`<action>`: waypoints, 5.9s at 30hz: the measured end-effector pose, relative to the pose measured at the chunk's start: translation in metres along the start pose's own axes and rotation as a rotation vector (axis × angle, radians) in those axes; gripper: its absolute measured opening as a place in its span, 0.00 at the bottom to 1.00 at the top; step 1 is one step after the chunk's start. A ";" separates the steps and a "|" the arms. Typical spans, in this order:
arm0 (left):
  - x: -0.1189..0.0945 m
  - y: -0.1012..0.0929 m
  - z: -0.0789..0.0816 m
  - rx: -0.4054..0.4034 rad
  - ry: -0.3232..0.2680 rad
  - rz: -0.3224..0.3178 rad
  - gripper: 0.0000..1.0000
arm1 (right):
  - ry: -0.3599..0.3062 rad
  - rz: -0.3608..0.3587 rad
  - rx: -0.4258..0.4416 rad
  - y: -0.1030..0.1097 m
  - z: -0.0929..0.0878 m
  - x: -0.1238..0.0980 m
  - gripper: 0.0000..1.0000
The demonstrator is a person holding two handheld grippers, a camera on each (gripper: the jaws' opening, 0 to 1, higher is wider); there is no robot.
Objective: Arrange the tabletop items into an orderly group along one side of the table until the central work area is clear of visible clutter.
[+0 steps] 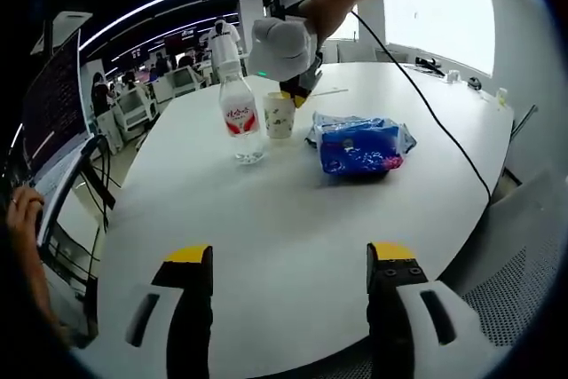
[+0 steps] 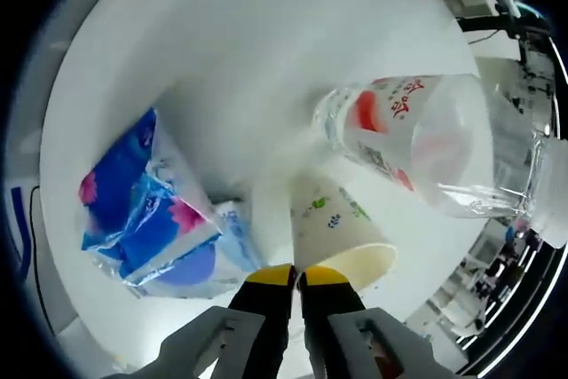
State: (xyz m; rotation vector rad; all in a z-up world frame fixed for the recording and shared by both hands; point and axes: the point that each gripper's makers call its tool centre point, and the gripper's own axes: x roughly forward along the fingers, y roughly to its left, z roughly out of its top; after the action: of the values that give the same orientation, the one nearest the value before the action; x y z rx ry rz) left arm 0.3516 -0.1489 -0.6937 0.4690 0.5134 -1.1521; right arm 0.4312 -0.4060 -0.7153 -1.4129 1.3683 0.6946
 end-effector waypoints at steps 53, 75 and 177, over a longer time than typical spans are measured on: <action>0.000 0.000 -0.004 0.027 0.019 0.000 0.68 | 0.044 -0.022 -0.015 -0.001 -0.006 0.001 0.00; 0.001 0.000 -0.004 0.033 0.020 0.001 0.68 | 0.055 -0.013 -0.008 0.003 -0.013 0.003 0.00; 0.000 -0.001 -0.004 0.044 0.022 -0.001 0.67 | -0.039 -0.176 -0.038 0.010 0.029 -0.025 0.42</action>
State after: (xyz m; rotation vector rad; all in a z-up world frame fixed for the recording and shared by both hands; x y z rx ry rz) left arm 0.3505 -0.1472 -0.6971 0.5201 0.5079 -1.1622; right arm 0.4236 -0.3689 -0.7045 -1.5211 1.1896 0.6325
